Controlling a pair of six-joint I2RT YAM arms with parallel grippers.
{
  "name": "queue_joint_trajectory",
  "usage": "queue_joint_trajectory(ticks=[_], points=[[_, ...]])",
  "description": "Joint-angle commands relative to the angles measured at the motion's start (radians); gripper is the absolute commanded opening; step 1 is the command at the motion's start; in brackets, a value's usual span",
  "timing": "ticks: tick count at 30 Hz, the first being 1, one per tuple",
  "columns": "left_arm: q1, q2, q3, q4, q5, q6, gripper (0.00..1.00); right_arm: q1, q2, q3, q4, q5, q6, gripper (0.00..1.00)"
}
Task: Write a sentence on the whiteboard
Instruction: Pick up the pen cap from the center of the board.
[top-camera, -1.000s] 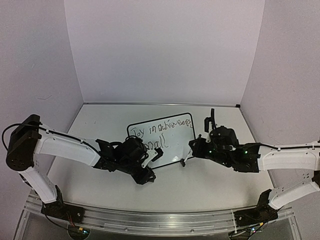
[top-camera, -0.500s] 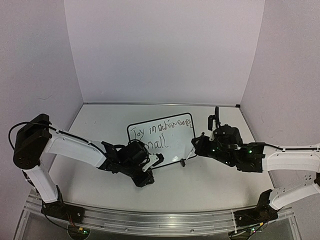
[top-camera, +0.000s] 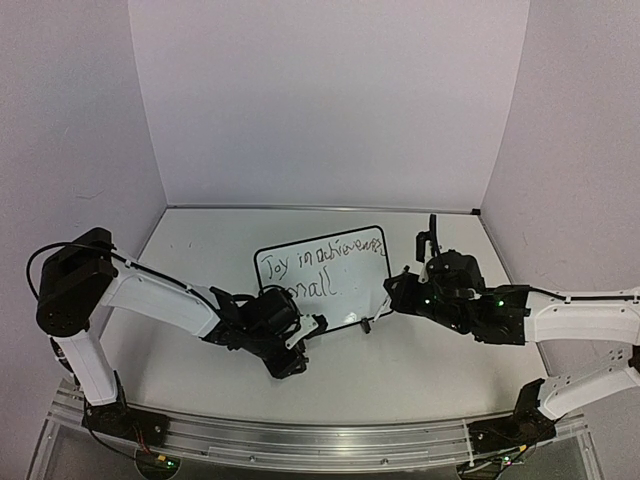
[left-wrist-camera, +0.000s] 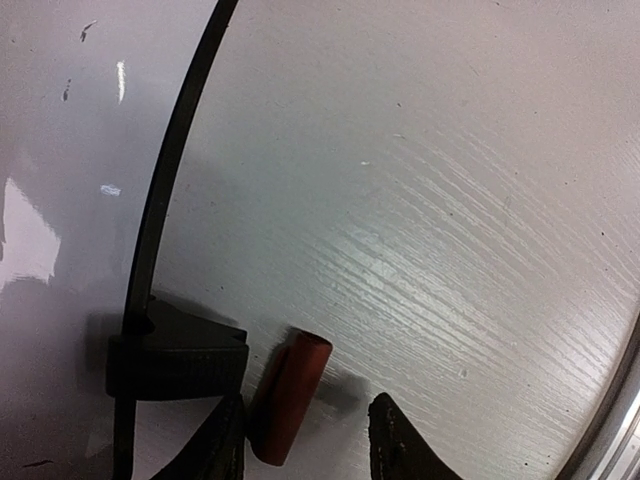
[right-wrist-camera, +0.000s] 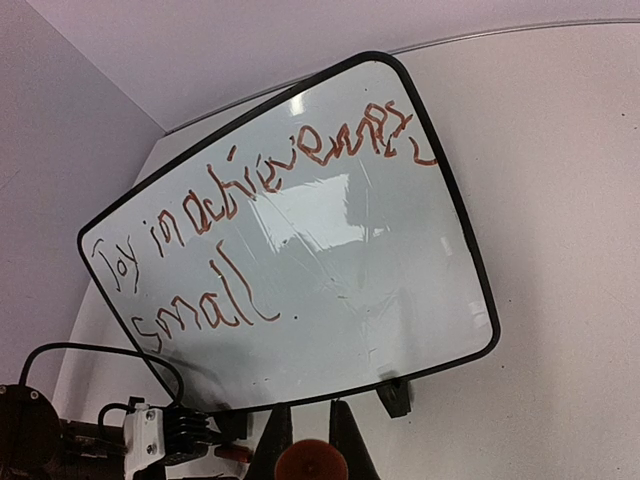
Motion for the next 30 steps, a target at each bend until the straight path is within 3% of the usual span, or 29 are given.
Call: queue_joint_trajectory(ticks=[1, 17, 30], points=[[-0.002, -0.025, -0.014, 0.007, 0.084, 0.005, 0.41, -0.002, -0.01, 0.0, 0.005, 0.027, 0.009, 0.0], [-0.016, -0.008, -0.018, -0.03, -0.09, -0.006, 0.43, -0.002, 0.006, 0.007, 0.003, 0.026, 0.01, 0.0], [-0.033, -0.011, -0.029, -0.021, 0.053, 0.017, 0.2, -0.002, 0.03, 0.02, 0.004, 0.02, 0.005, 0.0]])
